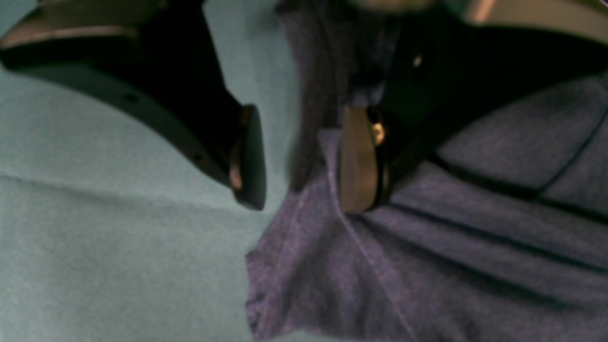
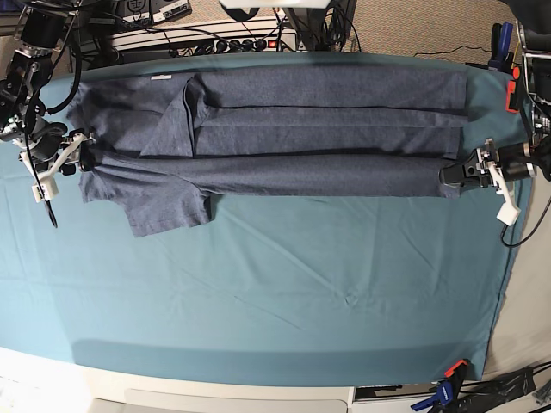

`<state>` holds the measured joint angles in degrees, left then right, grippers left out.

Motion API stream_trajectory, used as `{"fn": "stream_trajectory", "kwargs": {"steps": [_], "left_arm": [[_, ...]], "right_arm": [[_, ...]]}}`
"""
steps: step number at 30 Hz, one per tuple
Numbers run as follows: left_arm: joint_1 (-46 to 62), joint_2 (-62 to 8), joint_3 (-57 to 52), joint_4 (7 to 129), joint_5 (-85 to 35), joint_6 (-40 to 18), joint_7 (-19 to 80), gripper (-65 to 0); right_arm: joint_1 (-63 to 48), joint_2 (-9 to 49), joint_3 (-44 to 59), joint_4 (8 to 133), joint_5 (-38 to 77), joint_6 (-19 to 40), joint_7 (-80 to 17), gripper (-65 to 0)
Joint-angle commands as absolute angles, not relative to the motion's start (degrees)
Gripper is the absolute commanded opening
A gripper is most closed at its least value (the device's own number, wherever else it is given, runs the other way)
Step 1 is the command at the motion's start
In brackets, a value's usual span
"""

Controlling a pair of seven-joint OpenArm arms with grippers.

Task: Fold the T-shirt properly
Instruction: 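Lay the folded side flat onto the shirt body with both grippers, then open both grippers and withdraw the left gripper from the shirt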

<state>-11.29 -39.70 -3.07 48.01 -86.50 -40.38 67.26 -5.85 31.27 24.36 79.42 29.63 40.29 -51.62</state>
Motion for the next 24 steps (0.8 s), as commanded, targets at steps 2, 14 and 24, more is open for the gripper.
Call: {"fn": "stream_trajectory", "kwargs": {"steps": [2,14,24], "left_arm": [[-11.88,-41.52,-3.18,48.29,-85.0,-40.0,67.7,-37.7],[-11.92,-45.43,-3.2,48.51,-85.0,-40.0,67.72,-37.7],[-11.92,-47.81,-9.1,50.3,-85.0,-40.0,67.72,-37.7]], "right_arm": [[-5.08,32.88,25.08,80.25,29.98,40.0,-50.37,-38.0],[-5.08,32.88,25.08,80.25,29.95,40.0,-49.67,-38.0],[-5.06,33.04,25.08,80.25,29.98,40.0,-48.93,-38.0]]}}
